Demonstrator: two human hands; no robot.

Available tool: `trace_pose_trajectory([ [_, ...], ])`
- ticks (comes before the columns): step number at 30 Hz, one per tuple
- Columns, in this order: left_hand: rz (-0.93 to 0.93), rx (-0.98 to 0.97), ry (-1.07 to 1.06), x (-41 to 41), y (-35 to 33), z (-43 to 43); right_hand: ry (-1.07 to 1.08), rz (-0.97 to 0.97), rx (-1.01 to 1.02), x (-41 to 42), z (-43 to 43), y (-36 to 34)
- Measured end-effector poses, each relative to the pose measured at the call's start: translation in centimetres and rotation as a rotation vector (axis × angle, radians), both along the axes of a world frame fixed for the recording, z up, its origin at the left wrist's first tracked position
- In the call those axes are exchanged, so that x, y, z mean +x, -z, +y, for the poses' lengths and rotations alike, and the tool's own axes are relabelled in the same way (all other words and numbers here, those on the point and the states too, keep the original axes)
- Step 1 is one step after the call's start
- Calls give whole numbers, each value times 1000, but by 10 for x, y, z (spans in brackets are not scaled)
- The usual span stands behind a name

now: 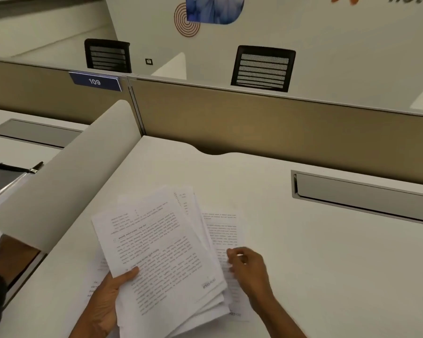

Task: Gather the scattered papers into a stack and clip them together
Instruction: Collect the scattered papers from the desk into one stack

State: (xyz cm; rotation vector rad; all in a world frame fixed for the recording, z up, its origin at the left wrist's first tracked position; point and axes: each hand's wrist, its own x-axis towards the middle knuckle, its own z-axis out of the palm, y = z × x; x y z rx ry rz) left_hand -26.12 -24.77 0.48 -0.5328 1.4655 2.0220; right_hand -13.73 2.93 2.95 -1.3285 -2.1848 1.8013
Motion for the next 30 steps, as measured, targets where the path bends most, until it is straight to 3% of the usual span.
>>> trace_pose_trajectory([
  [3, 65, -82, -29, 1, 4, -12, -90, -267, 372, 5, 4, 19],
  [6, 86, -174, -29, 0, 12, -20, -203, -452, 425, -5, -11, 22],
  [10, 99, -258, 0, -1, 19, -20, -260, -522, 465, -21, -31, 24],
  [17, 92, -258, 33, 4, 15, -19, -126, -304, 391, -20, -34, 26],
  [21, 67, -208, 39, 6, 9, -22, 61, -130, 227, -9, -19, 24],
  [26, 4, -53, 26, 11, 9, -23, 77, 34, 98, 25, 22, 15],
  [30, -66, 93, 18, 15, 3, -16, 225, 99, -30, 60, 58, 12],
])
